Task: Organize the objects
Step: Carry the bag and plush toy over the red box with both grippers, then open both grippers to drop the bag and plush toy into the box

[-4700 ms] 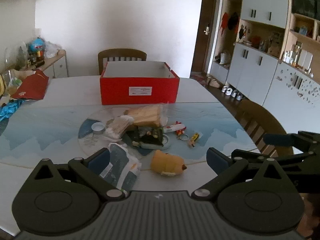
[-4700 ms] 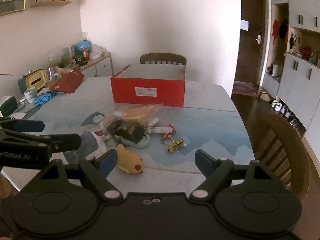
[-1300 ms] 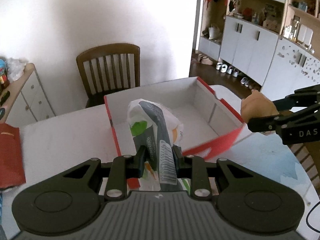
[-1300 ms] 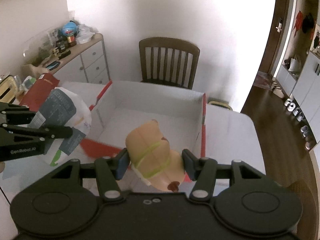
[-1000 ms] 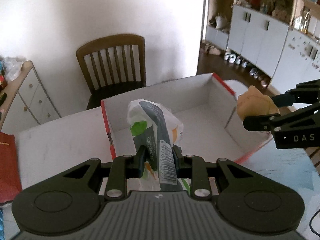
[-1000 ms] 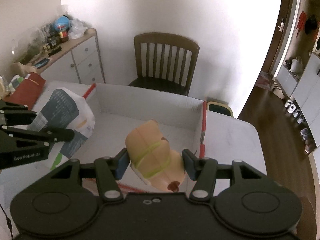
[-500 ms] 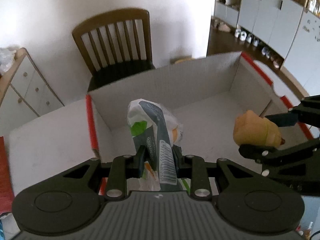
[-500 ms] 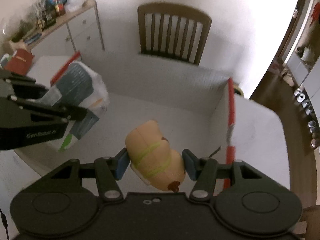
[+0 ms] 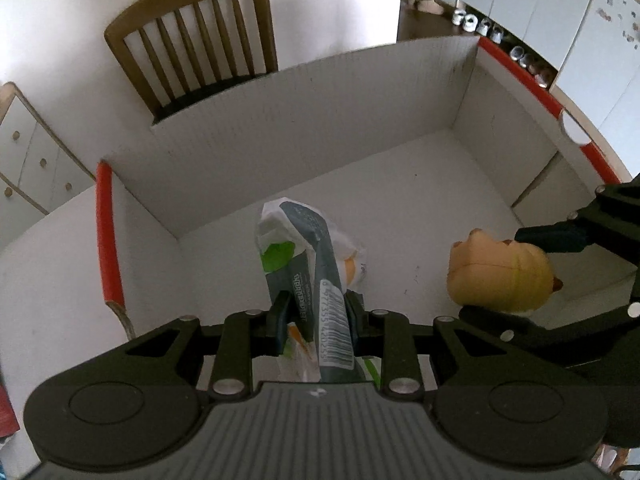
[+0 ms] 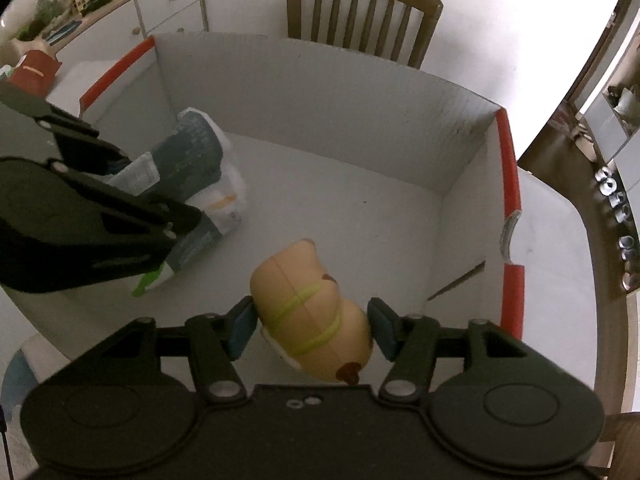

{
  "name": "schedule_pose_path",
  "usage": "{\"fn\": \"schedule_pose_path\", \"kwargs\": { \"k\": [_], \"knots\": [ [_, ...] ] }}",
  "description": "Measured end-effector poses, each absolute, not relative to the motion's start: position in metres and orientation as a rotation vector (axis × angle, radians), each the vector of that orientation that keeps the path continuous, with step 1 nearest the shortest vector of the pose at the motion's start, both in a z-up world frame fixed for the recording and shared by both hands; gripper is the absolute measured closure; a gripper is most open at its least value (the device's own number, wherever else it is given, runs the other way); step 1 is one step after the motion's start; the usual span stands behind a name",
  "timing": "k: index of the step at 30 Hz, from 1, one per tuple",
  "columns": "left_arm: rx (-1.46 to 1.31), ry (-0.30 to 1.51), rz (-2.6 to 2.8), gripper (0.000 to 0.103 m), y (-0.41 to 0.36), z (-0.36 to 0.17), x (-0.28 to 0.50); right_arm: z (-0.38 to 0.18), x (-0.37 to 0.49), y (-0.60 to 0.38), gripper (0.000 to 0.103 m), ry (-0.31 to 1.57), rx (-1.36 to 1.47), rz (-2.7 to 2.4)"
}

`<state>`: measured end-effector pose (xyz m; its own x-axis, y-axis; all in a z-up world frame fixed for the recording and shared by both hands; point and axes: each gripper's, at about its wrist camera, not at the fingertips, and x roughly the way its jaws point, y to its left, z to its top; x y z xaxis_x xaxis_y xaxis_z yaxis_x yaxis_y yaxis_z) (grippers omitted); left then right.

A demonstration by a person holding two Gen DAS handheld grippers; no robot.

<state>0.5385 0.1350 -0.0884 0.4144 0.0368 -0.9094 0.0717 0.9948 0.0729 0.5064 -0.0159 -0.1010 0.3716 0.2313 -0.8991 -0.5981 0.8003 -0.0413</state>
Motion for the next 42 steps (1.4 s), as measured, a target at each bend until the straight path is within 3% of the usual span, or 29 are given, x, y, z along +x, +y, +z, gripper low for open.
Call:
{"fn": "schedule_pose_path", "kwargs": {
  "k": [6,8,11,19,42],
  "knots": [
    [0.057,1.174,-0.015,0.072,0.144,-0.090,0.542,-0.100,0.510,-0.019,0.041,1.063,-0.387,0.556],
    [0.037,1.172,-0.005,0.048,0.147,-0.088,0.542,-0.098,0.515,-0.014,0.041,1.065,-0.380,0.561],
    [0.008,1.155,-0.039,0.037,0.147,-0.082,0.542,-0.095,0.515,-0.014,0.040,1.060,-0.370,0.565],
    [0.007,1.095,-0.017,0.033,0.144,-0.061,0.527,-0.082,0.509,-0.023,0.033,1.019,-0.335,0.582],
    [-0.018,0.883,-0.072,0.033,0.130,0.022,0.435,-0.006,0.441,-0.061,0.032,0.898,-0.251,0.560]
  ]
}}
